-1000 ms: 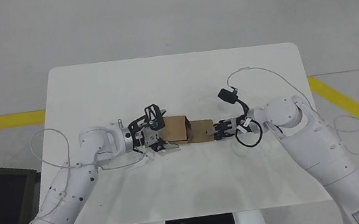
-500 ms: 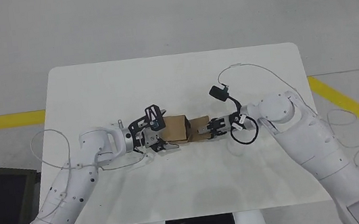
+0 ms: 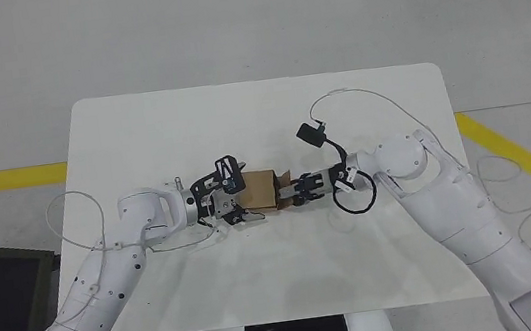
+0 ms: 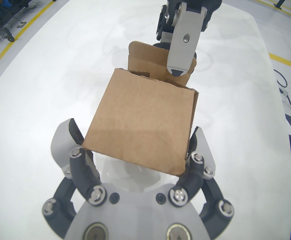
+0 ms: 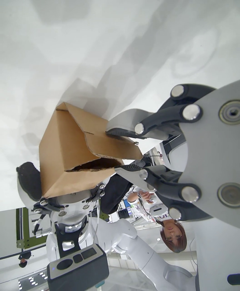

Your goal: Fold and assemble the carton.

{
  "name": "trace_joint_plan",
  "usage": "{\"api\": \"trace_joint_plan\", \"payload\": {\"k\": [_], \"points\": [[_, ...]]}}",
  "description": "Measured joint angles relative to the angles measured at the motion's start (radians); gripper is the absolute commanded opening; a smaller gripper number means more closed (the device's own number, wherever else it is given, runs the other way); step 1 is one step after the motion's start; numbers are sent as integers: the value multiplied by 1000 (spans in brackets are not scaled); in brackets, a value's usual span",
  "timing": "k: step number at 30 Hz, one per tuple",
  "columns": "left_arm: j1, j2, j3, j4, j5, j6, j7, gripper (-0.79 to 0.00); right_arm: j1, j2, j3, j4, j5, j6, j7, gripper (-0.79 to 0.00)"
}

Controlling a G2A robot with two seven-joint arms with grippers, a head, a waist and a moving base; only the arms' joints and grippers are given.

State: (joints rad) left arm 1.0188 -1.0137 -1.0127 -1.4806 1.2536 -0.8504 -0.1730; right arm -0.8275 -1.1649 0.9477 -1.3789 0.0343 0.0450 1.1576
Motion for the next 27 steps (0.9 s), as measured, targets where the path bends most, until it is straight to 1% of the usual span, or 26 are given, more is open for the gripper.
{"api": "trace_joint_plan", "payload": {"k": [2, 8, 16, 22, 26, 27], "points": [[0, 0, 0, -1, 2, 0, -1, 0, -5, -2, 4, 13, 36, -27, -8, -493], [2, -1, -1, -2, 6, -1, -2, 0, -12, -4, 10, 40, 79, -64, -26, -483], [4, -2, 0, -3, 14, -2, -4, 0, -30, -4, 28, 59, 132, -89, -55, -511], [5, -2, -1, -3, 19, -2, -5, 0, -47, -1, 48, 71, 163, -106, -72, -560], [6, -2, -1, -4, 24, -2, -2, 0, -56, 0, 60, 80, 196, -121, -74, -560], [6, -3, -1, -4, 25, -2, -2, 0, -58, 0, 61, 84, 204, -124, -72, -548]]}}
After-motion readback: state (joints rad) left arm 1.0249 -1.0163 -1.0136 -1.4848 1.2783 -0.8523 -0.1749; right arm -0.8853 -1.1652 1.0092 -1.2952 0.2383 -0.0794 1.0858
